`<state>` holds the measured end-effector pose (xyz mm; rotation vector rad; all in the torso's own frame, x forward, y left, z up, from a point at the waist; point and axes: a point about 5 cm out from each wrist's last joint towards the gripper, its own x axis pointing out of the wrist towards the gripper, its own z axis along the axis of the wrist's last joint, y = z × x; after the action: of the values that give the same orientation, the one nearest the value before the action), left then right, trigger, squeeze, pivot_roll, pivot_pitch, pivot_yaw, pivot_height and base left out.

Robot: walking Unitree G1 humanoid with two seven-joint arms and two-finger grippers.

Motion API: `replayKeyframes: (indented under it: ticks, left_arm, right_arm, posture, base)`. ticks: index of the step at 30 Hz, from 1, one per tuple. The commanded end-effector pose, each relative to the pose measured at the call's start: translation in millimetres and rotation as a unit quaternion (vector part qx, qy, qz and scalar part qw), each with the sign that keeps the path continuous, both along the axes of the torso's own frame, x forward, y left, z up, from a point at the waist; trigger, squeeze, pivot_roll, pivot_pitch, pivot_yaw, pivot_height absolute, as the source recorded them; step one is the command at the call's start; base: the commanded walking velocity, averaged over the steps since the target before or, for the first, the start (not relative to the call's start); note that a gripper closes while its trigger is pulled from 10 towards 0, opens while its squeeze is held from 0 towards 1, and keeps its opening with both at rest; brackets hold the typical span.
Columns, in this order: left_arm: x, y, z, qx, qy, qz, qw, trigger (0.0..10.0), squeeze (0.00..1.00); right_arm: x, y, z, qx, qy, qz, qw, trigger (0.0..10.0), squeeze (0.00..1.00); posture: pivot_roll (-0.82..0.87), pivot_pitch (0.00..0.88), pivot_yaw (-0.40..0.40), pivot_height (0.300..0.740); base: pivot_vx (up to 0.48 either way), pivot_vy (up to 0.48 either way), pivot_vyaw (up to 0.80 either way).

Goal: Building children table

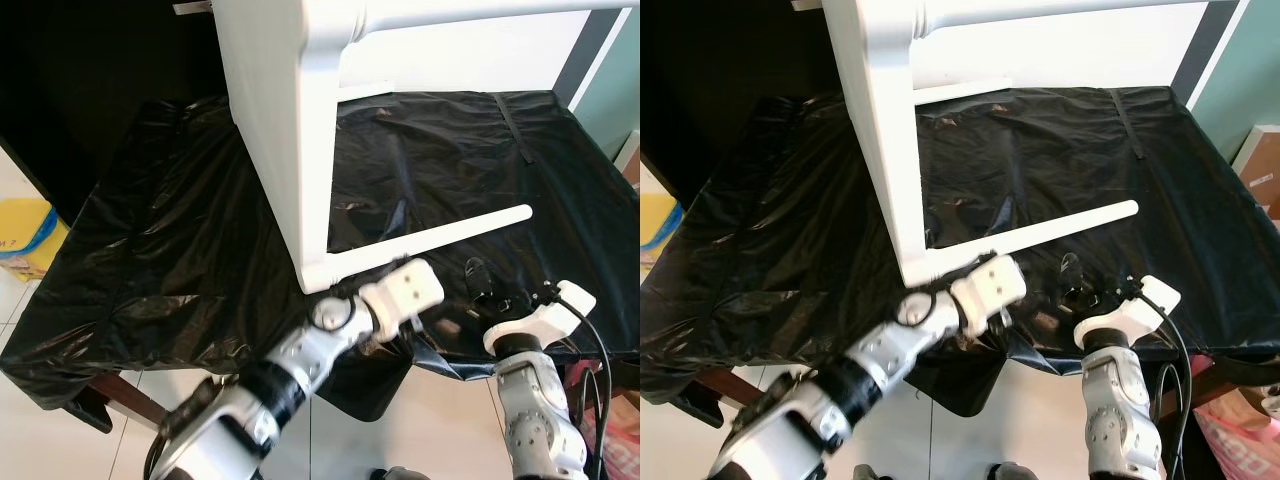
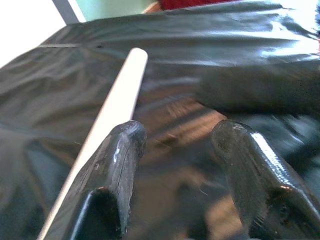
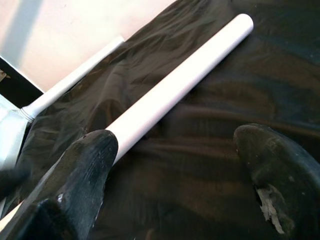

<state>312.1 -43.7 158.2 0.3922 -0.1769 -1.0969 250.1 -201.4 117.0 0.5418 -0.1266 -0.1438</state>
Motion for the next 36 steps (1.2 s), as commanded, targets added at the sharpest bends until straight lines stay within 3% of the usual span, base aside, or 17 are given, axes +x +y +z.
replayKeyframes:
  ticks: [1,11,17,19,20,21,23,30,33,36]
  left_arm:
    - [14.2,6.9,2,-0.03,-0.022,0.107,0.994,10.0,0.0]
    - [33.2,14.0,16,-0.038,-0.047,0.157,0.986,10.0,0.0]
    - [34.1,12.1,16,-0.038,-0.049,0.144,0.988,10.0,0.0]
    - [24.6,3.6,22,-0.068,-0.037,0.094,0.993,10.0,0.0]
    - [12.3,-2.4,25,-0.09,-0.035,0.048,0.994,10.0,0.0]
    - [12.3,-2.4,25,-0.09,-0.035,0.048,0.994,10.0,0.0]
    - [-12.4,-8.0,24,-0.109,-0.041,-0.032,0.993,10.0,0.0]
    - [-32.4,-7.1,8,-0.086,-0.045,-0.085,0.992,10.0,0.0]
    - [-32.0,-8.0,-7,-0.06,-0.042,-0.082,0.994,10.0,0.0]
    - [-23.5,-7.7,-19,-0.042,-0.029,-0.044,0.998,10.0,0.0]
  right_arm:
    - [-4.7,1.8,0,0.009,0.005,0.002,1.0,10.0,0.0]
    - [-13.6,1.4,2,0.015,0.01,0.0,1.0,10.0,0.0]
    - [-14.0,3.2,4,0.017,0.01,0.003,1.0,10.0,0.0]
    - [-13.6,4.4,5,0.015,0.009,0.008,1.0,10.0,0.0]
    - [-12.7,4.5,6,0.015,0.008,0.01,1.0,10.0,0.0]
    - [-12.7,4.5,6,0.015,0.008,0.01,1.0,10.0,0.0]
    - [-11.1,4.3,7,0.013,0.008,0.011,1.0,10.0,0.0]
    - [-11.4,4.5,8,0.014,0.009,0.013,1.0,10.0,0.0]
    - [-12.3,4.8,7,0.012,0.012,0.017,1.0,10.0,0.0]
    - [-12.5,4.9,8,0.006,0.013,0.021,1.0,10.0,0.0]
  posture:
    - [-0.28,0.123,0.035,0.74]
    - [-0.3,0.125,0.042,0.74]
    - [-0.3,0.124,0.039,0.74]
    - [-0.29,0.12,0.04,0.74]
    - [-0.29,0.119,0.04,0.74]
    - [-0.29,0.119,0.04,0.74]
    - [-0.28,0.118,0.04,0.74]
    - [-0.27,0.119,0.037,0.74]
    - [-0.27,0.121,0.034,0.74]
    - [-0.27,0.12,0.035,0.74]
  base:
    - [0.0,0.0,0.0]
    - [0.0,0.0,0.0]
    - [0.0,0.0,0.0]
    - [0.0,0.0,0.0]
    - [0.0,0.0,0.0]
    - [0.0,0.0,0.0]
    - [0.0,0.0,0.0]
    - [0.0,0.0,0.0]
    - [0.0,0.0,0.0]
    - [0.0,0.0,0.0]
